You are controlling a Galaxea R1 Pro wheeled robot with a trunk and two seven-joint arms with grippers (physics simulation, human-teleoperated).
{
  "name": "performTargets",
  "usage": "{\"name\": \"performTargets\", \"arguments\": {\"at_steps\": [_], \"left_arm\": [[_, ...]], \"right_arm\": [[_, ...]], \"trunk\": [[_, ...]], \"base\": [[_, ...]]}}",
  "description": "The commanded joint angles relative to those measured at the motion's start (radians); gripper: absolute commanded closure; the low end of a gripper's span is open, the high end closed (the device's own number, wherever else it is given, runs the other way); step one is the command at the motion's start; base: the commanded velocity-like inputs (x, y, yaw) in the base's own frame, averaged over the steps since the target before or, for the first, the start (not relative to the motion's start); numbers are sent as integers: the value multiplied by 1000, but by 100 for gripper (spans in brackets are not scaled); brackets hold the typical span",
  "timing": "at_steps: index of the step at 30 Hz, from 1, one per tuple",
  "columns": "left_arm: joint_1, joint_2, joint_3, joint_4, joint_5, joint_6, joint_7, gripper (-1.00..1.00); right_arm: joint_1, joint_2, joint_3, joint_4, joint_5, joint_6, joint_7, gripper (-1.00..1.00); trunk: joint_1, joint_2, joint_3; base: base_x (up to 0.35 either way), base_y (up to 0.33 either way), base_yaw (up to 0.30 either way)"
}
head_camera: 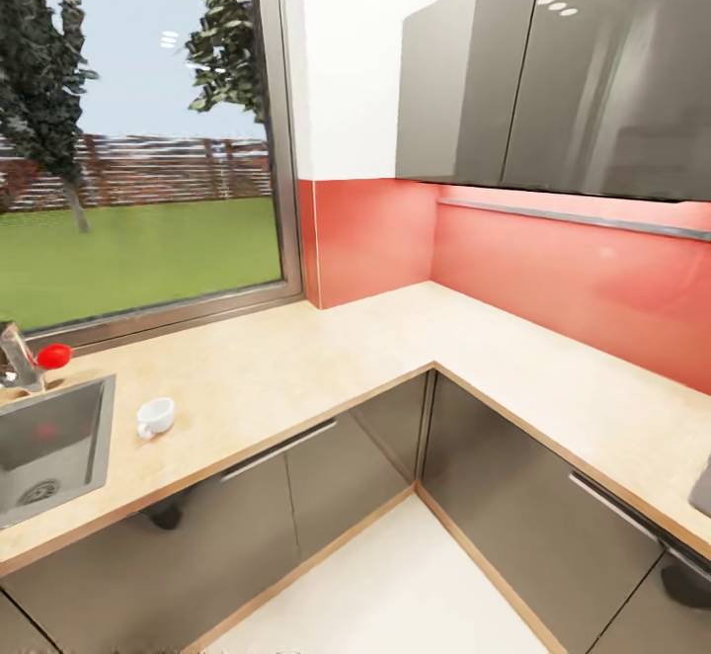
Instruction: Set up a coffee station on the kitchen countertop: keep the coffee maker on the countertop, move the bottle of coffee from the kitchen shelf to the counter next to the coffee maker, place a paper coffee filter on top of the coffee maker, put the saucer next to the coffee maker with the coffee cup on the saucer, and place the electric kettle next to the coffee maker.
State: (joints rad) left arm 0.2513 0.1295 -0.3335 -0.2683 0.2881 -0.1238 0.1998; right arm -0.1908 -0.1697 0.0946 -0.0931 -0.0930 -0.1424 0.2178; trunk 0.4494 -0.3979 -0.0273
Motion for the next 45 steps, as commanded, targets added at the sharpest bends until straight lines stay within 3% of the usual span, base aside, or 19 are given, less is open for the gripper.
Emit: {"name": "performTargets", "arguments": {"at_steps": [1, 45], "left_arm": [[0, 1, -9, -2, 9, -2, 6, -100], [0, 0, -9, -3, 9, -5, 5, -100]], "right_arm": [[-1, 0, 8, 1, -10, -3, 3, -100], [-1, 1, 8, 1, -10, -4, 3, -100]], "trunk": [[1, -2, -2], [1, -2, -15]], "base": [[0, 0, 276], [0, 0, 276]]}}
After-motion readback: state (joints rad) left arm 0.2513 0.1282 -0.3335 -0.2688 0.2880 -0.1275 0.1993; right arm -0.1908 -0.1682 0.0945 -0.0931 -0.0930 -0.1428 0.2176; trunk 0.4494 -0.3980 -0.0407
